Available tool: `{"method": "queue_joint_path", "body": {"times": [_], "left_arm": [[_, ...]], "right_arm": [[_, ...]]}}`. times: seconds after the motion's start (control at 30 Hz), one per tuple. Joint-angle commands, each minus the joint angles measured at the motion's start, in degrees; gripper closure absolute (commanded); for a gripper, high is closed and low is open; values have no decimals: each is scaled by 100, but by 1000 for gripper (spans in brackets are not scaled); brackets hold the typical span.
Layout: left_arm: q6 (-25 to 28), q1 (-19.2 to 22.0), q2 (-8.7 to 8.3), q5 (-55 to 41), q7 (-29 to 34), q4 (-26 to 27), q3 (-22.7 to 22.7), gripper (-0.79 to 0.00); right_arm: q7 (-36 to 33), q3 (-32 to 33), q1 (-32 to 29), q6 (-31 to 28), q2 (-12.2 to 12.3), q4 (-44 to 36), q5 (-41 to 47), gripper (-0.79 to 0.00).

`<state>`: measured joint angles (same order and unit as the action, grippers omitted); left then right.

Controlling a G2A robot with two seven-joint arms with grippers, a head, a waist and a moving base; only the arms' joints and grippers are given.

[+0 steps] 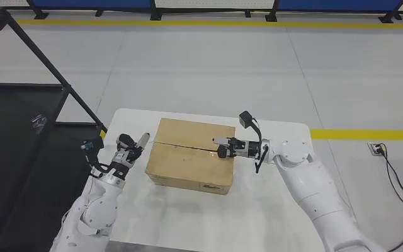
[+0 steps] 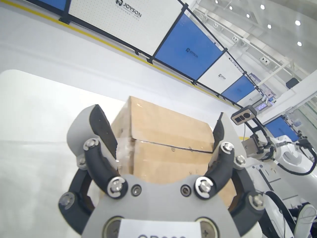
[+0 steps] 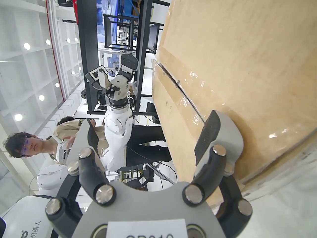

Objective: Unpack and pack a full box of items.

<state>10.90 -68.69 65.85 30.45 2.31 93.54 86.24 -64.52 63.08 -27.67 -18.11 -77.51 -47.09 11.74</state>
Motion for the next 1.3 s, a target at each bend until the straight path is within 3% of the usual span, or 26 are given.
{"method": "queue_joint_path", "body": {"times": [0.0,0.07,0.17,0.47,0.53,0.73,1.03,1.27], "left_arm": [[4,-202,-30,-179,-8,36,386,-785],[75,-401,-61,-270,54,90,687,-785],[672,-716,-157,504,252,239,1034,-785],[672,-716,-157,504,252,239,1034,-785],[349,-686,-139,468,222,55,1005,-785],[-393,-254,-23,-402,437,-997,595,-785],[-293,650,109,-2373,1383,-2338,344,-785],[-324,1420,201,-3354,1952,-3270,130,-785]], "right_arm": [[4,-17,21,-8,-1,56,-6,-785],[4,-17,21,-8,-1,56,-6,-785],[4,-17,21,-8,-1,56,-6,-785],[4,-17,21,-8,-1,56,-6,-785],[4,-17,21,-8,-1,56,-6,-785],[4,-17,21,-8,-1,56,-6,-785],[4,-17,21,-8,-1,56,-6,-785],[4,-17,21,-8,-1,56,-6,-785]]}}
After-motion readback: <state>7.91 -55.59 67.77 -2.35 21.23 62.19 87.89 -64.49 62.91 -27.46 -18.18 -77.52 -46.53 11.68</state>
